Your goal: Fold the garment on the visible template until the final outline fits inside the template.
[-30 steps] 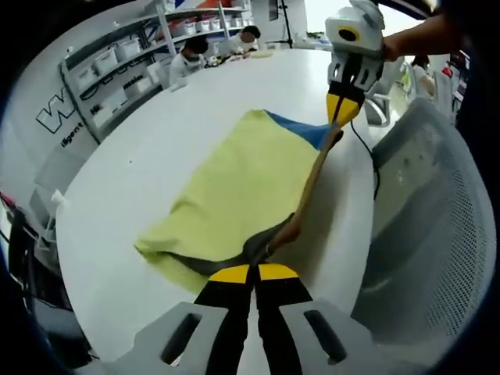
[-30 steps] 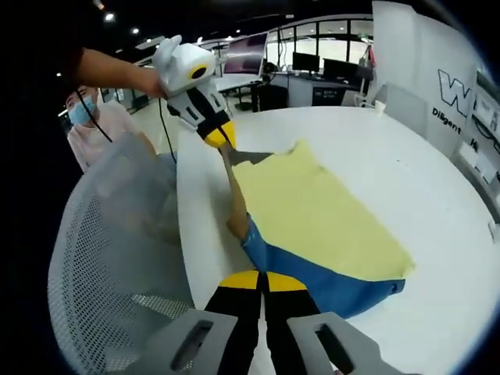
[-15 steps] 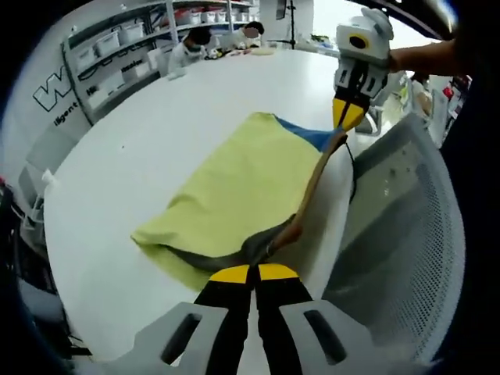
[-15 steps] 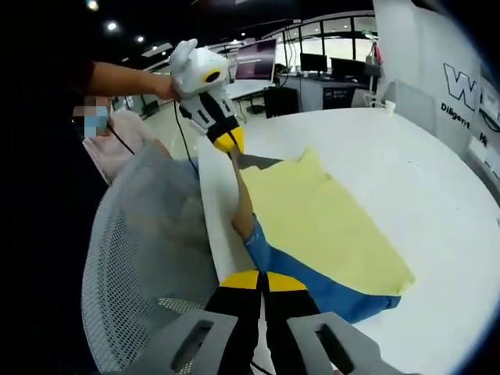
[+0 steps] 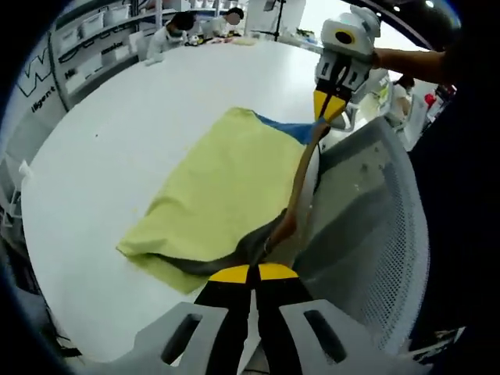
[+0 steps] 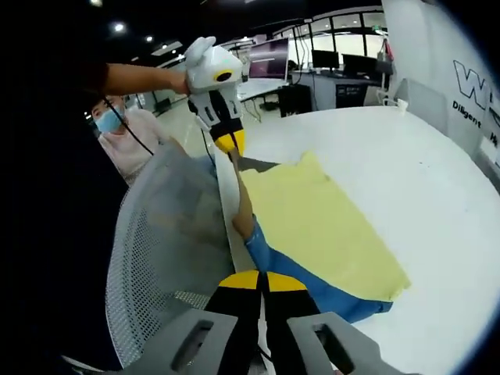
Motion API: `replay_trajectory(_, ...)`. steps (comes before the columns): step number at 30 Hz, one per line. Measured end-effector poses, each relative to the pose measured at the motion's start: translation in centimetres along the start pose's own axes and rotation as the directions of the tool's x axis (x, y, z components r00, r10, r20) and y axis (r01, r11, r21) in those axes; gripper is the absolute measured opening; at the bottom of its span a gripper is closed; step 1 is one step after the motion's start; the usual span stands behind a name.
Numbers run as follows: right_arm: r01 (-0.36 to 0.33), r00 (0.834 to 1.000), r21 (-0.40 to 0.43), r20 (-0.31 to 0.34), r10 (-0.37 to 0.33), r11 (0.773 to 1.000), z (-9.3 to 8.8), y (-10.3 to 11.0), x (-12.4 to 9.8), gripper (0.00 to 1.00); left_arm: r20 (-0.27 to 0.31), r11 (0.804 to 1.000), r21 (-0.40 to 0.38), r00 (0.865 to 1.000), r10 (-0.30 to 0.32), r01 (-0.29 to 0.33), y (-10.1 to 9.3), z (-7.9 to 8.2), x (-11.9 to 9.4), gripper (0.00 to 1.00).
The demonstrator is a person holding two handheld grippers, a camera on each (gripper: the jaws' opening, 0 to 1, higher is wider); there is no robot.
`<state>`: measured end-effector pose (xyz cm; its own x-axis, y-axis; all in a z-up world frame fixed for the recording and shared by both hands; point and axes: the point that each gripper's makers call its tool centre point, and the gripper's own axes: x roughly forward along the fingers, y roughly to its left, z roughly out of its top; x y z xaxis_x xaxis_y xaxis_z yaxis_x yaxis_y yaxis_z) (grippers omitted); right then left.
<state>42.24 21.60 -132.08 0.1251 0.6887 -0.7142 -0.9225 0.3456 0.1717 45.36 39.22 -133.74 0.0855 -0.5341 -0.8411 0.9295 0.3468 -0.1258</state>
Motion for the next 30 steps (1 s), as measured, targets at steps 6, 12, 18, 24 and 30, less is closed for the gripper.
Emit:
replay_trajectory(6, 0.015, 1.000, -0.009, 0.011, -0.015, 1.000, 1.2, -1.1, -0.8, 0.00, 0.036, 0.999, 0.022, 0.999, 0.025, -0.026, 1.4, 1.3, -0.8, 0.04)
replay_trajectory(12, 0.051, 0.999, -0.033, 0.017, -0.050, 0.998, 2.5, -2.7, -1.7, 0.00, 0.061, 0.997, 0.046, 0.997, 0.055, -0.058, 3.1, 3.1, -1.9, 0.04)
replay_trajectory(18, 0.103, 0.994, -0.069, 0.028, -0.102, 0.992, 4.3, -4.7, -2.9, 0.00, 0.093, 0.991, 0.083, 0.991, 0.095, -0.103, 4.6, 5.2, -2.9, 0.04)
replay_trajectory(24, 0.161, 0.986, -0.070, 0.048, -0.158, 0.984, 5.8, -7.2, -3.8, 0.00, 0.113, 0.987, 0.099, 0.987, 0.118, -0.130, 6.3, 6.5, -3.3, 0.04)
replay_trajectory(30, 0.243, 0.969, -0.064, 0.067, -0.239, 0.968, 7.2, -10.3, -3.8, 0.00, 0.121, 0.976, 0.096, 0.976, 0.183, -0.195, 9.1, 7.9, -3.3, 0.03)
